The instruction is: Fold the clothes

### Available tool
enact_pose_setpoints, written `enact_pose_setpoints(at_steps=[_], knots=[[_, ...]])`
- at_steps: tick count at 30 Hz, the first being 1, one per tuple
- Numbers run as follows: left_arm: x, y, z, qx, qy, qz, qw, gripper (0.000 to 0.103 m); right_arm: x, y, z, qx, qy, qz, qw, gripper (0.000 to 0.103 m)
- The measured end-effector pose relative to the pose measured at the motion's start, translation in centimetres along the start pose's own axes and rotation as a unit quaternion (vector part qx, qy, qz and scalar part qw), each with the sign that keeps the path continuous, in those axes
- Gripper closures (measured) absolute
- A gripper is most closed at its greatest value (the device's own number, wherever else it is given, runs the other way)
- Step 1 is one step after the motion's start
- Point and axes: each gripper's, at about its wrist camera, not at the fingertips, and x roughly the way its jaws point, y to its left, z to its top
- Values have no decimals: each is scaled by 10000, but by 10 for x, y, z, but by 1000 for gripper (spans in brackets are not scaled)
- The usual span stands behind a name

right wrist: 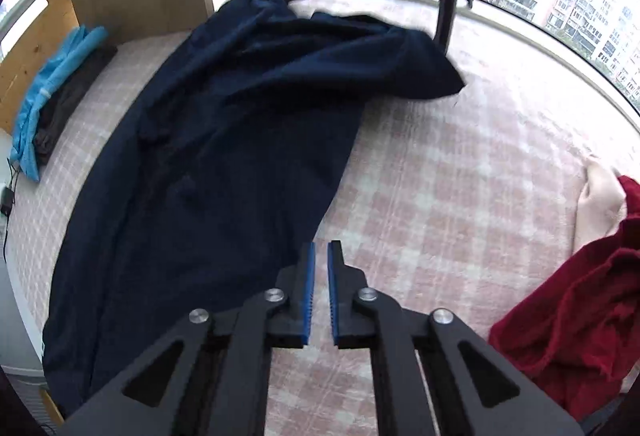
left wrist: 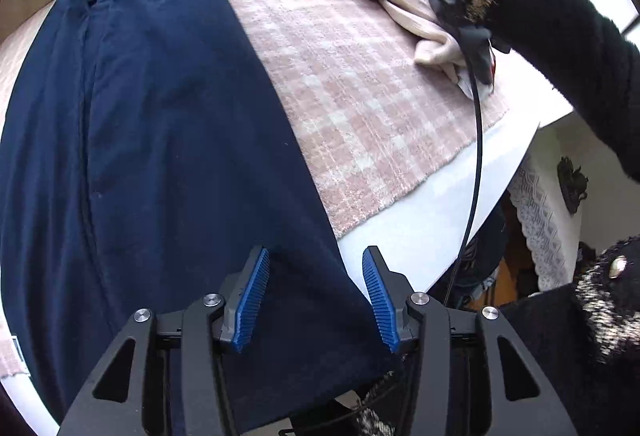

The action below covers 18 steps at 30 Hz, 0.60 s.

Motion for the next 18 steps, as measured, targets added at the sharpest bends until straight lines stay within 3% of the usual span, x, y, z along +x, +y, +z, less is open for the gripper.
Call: enact_pose_setpoints(at_steps=[1, 3, 8, 10, 11, 12, 14, 16, 17, 18], knots=[[-5, 2, 8, -60, -96, 1, 9999, 57, -7, -8, 8, 156, -207, 86, 9996, 51], [-16, 10, 21, -173, -298, 177, 9992, 56, -7, -29, 25, 673, -434, 418, 9959, 25], [-17, 44, 36, -657, -280, 577, 9958, 56, 34, -75, 62, 2010, -372, 1193, 9716, 25], [-9, 53, 35, -818, -155, 645, 9944, 56, 50, -83, 73, 2219, -336, 1291, 9659, 27], [-5, 57, 34, -880, -98, 674, 9938, 56, 48, -84, 77, 2224, -477, 1306, 9650, 33], [-1, 59, 33, -944, -66, 656, 9933, 56, 47, -84, 82, 2228, -618, 1321, 9639, 49], [4, 63, 32, -1057, -11, 630, 9924, 56, 44, -83, 93, 2226, -906, 1411, 9604, 51], [7, 67, 30, -1118, 46, 609, 9919, 56, 44, -69, 117, 1995, -1004, 2274, 9478, 46], [7, 69, 31, -1131, 34, 587, 9918, 56, 44, -59, 128, 1760, -860, 2371, 9515, 46], [7, 70, 31, -1145, 27, 568, 9918, 56, 38, -48, 134, 1435, -830, 2024, 9652, 46]])
